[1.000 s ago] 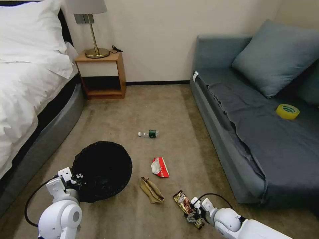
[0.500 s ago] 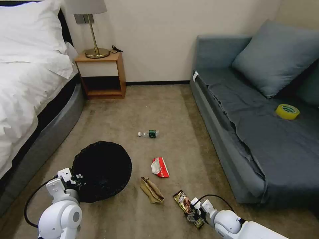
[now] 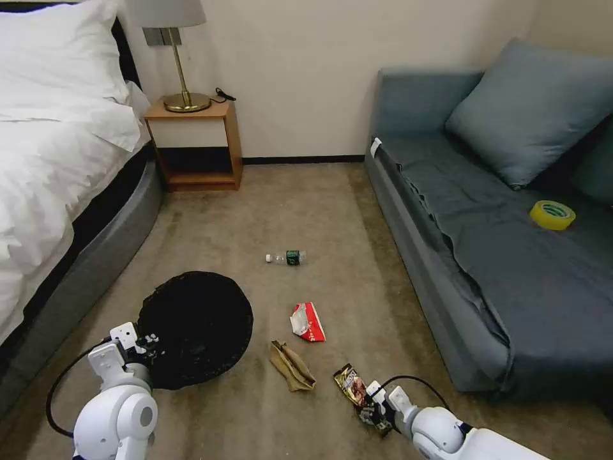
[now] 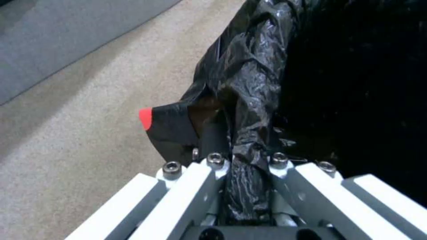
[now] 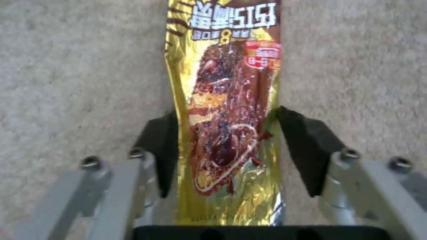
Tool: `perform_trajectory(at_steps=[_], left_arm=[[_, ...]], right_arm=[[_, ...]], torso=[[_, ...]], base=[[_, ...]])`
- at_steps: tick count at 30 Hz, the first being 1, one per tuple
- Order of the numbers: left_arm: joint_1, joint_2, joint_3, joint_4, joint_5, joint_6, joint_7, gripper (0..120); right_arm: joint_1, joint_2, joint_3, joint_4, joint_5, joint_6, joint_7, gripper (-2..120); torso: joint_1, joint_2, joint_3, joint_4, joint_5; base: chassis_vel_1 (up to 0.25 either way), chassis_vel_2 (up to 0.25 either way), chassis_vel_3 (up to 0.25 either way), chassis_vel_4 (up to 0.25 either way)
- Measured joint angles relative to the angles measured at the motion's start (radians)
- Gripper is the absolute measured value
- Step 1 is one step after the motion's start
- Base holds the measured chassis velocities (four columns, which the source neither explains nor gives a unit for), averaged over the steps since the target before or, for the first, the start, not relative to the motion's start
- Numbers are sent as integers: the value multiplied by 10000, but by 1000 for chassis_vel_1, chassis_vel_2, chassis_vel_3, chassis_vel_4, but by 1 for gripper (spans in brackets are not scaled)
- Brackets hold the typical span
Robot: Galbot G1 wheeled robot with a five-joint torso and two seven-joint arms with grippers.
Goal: Pick up the trash bin, then pick up the garbage on the floor and place it into the trash bin.
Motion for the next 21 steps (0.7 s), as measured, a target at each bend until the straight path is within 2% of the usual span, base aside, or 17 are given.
perform_trajectory(at_steps=[2, 4, 7, 9, 12, 21], left_arm=[[-6, -20, 28, 18, 31, -12, 0, 3], [-9, -27, 41, 25, 39, -15, 2, 3], [-27, -34, 57, 33, 57, -20, 5, 3], [-32, -34, 61, 34, 58, -21, 7, 3], [-34, -41, 94, 40, 91, -27, 17, 3], [-46, -56, 183, 58, 119, -41, 27, 3]], right_arm=[[4, -34, 9, -11, -10, 55, 29, 40], [4, -53, 14, -12, -17, 74, 39, 36], [-12, -108, 41, -35, -40, 120, 52, 22], [-22, -111, 44, -35, -47, 137, 52, 19], [-68, -137, 116, -45, -73, 206, 82, 5], [-158, -477, 417, 450, 63, 418, 260, 1]], torso=[[0, 0, 1, -1, -2], [0, -1, 0, -3, -1], [0, 0, 1, -4, -8], [0, -1, 1, -4, -8], [0, -1, 1, -5, -10], [0, -1, 1, -6, -7]], base=[[0, 0, 0, 0], [0, 0, 0, 0], [0, 0, 0, 0], [0, 0, 0, 0], [0, 0, 0, 0], [0, 0, 0, 0]])
